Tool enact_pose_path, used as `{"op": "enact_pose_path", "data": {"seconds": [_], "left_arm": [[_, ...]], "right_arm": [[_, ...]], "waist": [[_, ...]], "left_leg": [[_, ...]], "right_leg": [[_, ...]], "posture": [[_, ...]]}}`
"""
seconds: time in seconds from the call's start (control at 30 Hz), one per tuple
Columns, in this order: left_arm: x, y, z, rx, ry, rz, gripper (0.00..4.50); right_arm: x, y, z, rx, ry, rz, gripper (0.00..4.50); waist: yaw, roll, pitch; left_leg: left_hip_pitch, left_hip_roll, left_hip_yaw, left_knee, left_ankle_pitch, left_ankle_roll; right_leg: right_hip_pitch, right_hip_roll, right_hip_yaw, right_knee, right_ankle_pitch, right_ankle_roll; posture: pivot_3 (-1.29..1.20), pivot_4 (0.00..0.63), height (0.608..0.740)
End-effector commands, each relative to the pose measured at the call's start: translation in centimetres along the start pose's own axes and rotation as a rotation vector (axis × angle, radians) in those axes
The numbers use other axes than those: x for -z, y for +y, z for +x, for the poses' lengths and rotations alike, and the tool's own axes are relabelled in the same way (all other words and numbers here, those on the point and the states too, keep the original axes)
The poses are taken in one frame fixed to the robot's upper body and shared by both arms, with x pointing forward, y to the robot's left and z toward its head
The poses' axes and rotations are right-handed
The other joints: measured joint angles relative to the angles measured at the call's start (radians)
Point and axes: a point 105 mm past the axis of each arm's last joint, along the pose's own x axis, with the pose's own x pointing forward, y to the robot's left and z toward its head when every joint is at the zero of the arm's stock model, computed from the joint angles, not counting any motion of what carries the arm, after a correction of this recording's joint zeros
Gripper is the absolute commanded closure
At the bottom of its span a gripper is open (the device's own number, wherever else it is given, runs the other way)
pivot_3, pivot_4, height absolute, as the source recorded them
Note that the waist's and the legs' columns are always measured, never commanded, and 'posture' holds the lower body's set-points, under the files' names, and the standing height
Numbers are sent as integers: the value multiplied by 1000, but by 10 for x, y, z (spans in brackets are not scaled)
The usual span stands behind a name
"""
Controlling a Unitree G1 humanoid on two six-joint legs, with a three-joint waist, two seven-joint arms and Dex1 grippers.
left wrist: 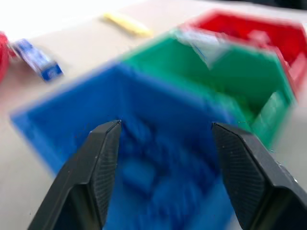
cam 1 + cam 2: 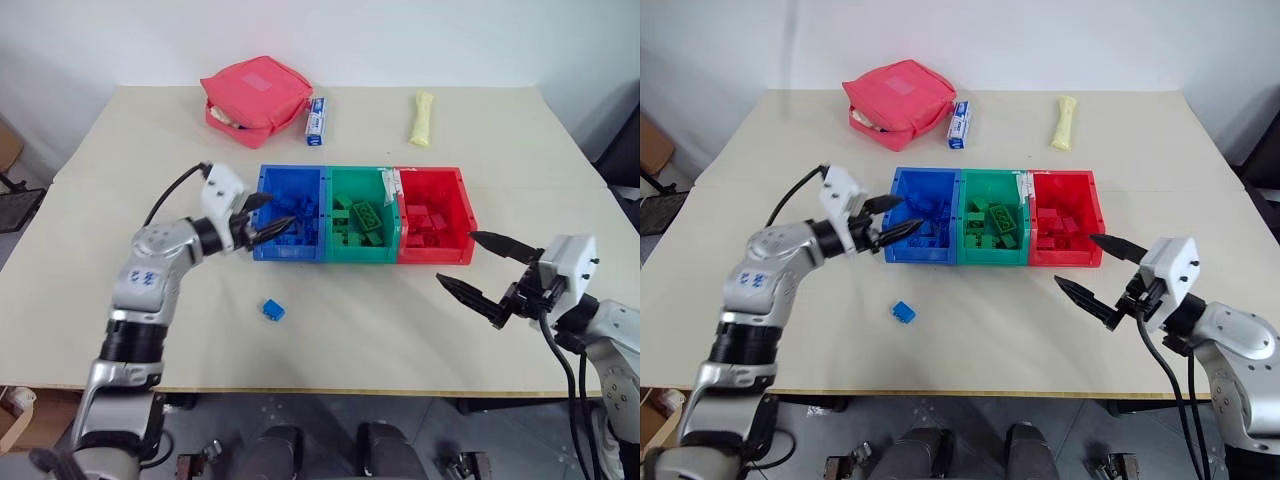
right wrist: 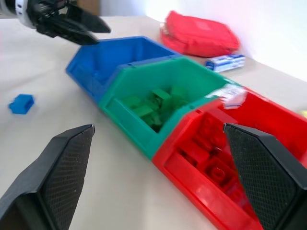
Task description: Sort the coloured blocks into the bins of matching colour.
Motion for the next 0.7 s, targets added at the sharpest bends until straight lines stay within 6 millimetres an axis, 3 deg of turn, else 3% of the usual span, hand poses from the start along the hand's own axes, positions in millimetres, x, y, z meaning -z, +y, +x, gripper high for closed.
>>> {"op": "enact_pose_path", "data": {"seconds": [0.03, 0.17, 0.27, 0.33, 0.4, 0.47, 0.7], "left_arm": [[-13, -13, -50, 160, -77, 112, 1326], [1, -9, -82, 140, -12, 81, 1326], [28, -2, -119, 72, 94, 92, 746], [36, -3, -129, 73, 111, 108, 151], [39, -9, -133, 110, 103, 116, 12], [43, -20, -130, 188, 111, 133, 12], [57, -51, -74, 468, 252, 262, 12]], "right_arm": [[-4, 2, 8, -81, -2, -27, 0], [1, 1, 11, -122, 16, -26, 0], [7, 5, 18, -187, 30, -28, 0], [9, 7, 19, -215, 37, -37, 0], [12, 8, 19, -232, 48, -46, 0], [15, 8, 21, -228, 45, -46, 0], [20, 21, 21, -302, 84, -39, 0]], "waist": [[-9, 0, 0], [-9, 0, 0], [-14, 0, 0], [-16, 0, 0], [-12, 0, 0], [-8, 0, 0], [0, 0, 0]], "left_leg": [[0, 0, 0, 0, 0, 0], [0, 1, -3, -1, 0, 0], [0, 0, -4, -2, -1, 0], [0, 0, -4, -4, -1, 0], [0, 0, -4, -4, -1, 0], [0, 0, -5, -4, -1, 0], [0, 0, -5, -4, -1, 0]], "right_leg": [[0, 0, 0, 0, 0, 0], [2, -1, 2, -4, 0, -1], [3, -2, 2, -5, 0, -1], [2, -2, 3, -5, 0, -1], [2, -2, 2, -5, -1, -1], [3, -3, 2, -6, -1, -1], [3, -2, 1, -6, 0, -1]], "posture": [[0, 150, 740], [0, 150, 740], [0, 150, 740], [0, 150, 740], [0, 150, 740], [0, 150, 740], [0, 150, 740]]}}
